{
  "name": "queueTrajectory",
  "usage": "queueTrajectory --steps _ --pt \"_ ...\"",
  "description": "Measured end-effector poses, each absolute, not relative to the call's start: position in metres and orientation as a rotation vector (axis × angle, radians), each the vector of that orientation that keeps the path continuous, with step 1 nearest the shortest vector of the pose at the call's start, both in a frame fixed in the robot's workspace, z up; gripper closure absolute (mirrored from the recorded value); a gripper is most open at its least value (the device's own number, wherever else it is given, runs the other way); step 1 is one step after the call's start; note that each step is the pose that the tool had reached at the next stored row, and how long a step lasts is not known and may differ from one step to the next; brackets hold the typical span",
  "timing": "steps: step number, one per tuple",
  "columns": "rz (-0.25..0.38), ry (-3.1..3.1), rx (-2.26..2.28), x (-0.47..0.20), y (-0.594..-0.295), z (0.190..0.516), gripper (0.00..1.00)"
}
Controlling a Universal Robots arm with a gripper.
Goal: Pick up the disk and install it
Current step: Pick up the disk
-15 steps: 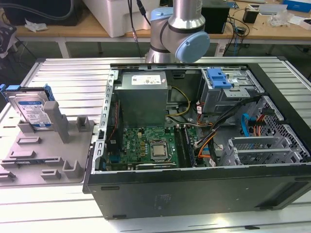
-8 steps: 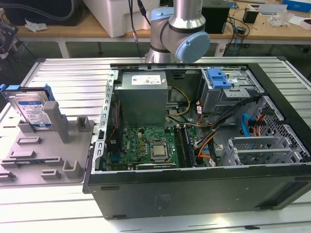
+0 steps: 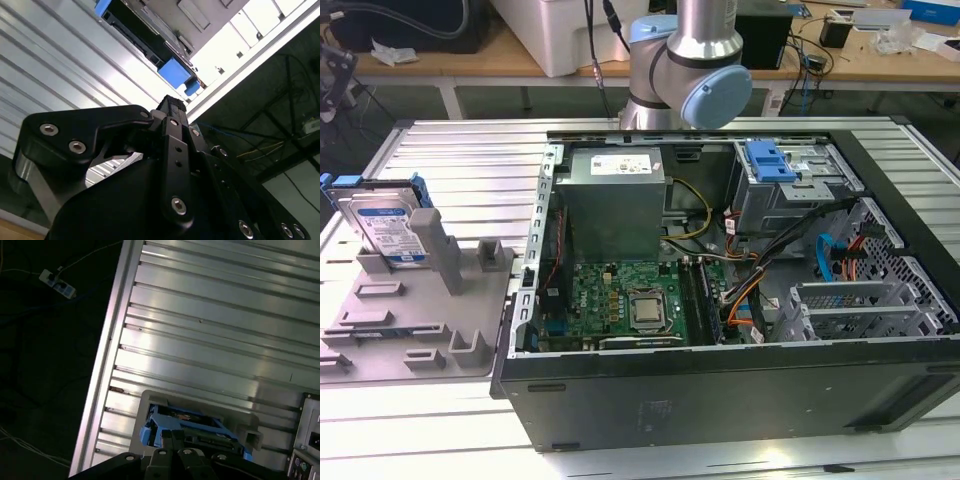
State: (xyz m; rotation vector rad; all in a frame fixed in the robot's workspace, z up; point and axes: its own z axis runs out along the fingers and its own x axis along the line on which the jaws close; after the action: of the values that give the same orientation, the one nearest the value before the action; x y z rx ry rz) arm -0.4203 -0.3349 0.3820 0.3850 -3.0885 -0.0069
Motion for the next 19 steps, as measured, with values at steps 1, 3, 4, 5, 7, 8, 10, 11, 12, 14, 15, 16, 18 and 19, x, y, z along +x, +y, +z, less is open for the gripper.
queueTrajectory --steps 1,3,4,5,7,8,10,11,12,14,15,16,18,19 --pt "-0.003 -3.082 0.429 -0.4203 -0.335 0.3818 0.89" --pt "0.001 -3.075 0.474 -0.4203 -0.3349 0.3816 0.89" --pt "0.004 -3.07 0.502 -0.4203 -0.335 0.3814 0.89" --pt "0.007 -3.066 0.524 -0.4204 -0.335 0.3813 0.89" --pt "0.011 -3.058 0.566 -0.4204 -0.335 0.3812 0.83" --pt "0.014 -3.053 0.595 -0.4203 -0.335 0.381 0.71" --pt "0.018 -3.044 0.635 -0.4204 -0.335 0.3808 0.64" --pt "0.02 -3.04 0.654 -0.4203 -0.335 0.3807 0.64" --pt "0.025 -3.029 0.7 -0.4204 -0.335 0.3805 0.52" --pt "0.027 -3.022 0.728 -0.4203 -0.335 0.3805 0.52" --pt "0.027 -3.019 0.738 -0.4204 -0.335 0.3805 0.46" --pt "0.027 -3.018 0.743 -0.4204 -0.3349 0.3804 0.46" --pt "0.027 -3.016 0.753 -0.4204 -0.335 0.3804 0.46" --pt "0.027 -3.013 0.766 -0.4204 -0.3349 0.3804 0.46"
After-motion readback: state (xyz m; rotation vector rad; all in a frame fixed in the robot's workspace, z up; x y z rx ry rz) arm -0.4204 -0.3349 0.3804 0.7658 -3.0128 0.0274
